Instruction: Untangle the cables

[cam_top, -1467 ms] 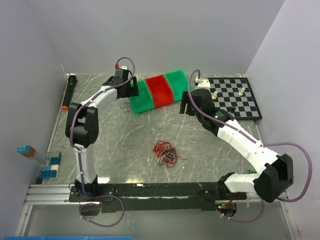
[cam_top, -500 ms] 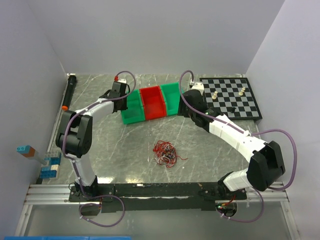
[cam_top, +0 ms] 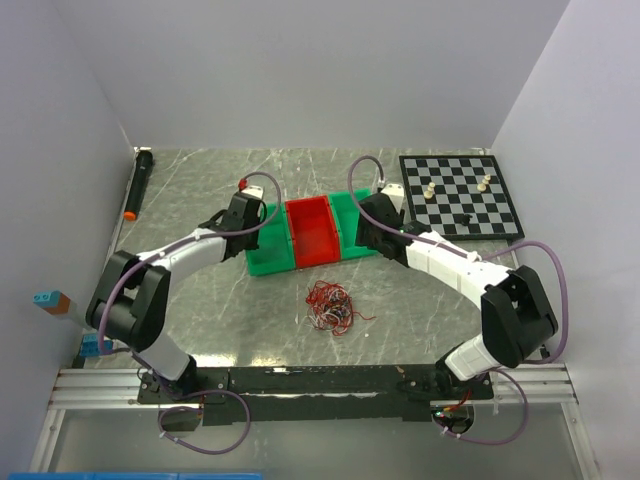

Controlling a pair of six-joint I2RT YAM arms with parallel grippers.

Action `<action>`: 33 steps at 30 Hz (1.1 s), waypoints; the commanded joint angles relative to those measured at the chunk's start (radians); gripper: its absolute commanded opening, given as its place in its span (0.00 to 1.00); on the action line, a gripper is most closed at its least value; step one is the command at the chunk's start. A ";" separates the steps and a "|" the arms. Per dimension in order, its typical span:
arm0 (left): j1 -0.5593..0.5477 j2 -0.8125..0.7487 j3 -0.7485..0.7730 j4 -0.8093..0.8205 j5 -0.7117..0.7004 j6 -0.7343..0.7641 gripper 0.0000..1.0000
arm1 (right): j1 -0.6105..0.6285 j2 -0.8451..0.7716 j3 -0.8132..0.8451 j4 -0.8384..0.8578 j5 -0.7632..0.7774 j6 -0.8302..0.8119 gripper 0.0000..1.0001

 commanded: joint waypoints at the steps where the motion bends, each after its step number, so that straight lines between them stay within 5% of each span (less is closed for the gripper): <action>1: -0.017 -0.040 -0.043 -0.020 0.009 0.024 0.32 | 0.006 0.018 0.023 -0.012 0.066 0.020 0.64; 7: -0.022 -0.132 -0.125 0.045 0.069 0.099 0.17 | 0.006 0.015 0.011 -0.029 0.103 0.040 0.65; 16: -0.024 -0.109 -0.079 0.039 0.110 0.101 0.24 | 0.006 -0.003 -0.052 -0.006 0.089 0.062 0.65; 20: -0.025 -0.106 -0.069 0.004 0.120 0.063 0.32 | 0.004 0.046 -0.004 -0.030 0.078 0.065 0.54; 25: -0.025 -0.150 -0.094 -0.011 0.166 0.077 0.59 | -0.005 0.095 0.054 -0.020 0.072 0.043 0.38; 33: -0.027 -0.224 -0.145 -0.030 0.348 0.133 0.60 | -0.050 0.190 0.143 -0.021 0.064 0.025 0.38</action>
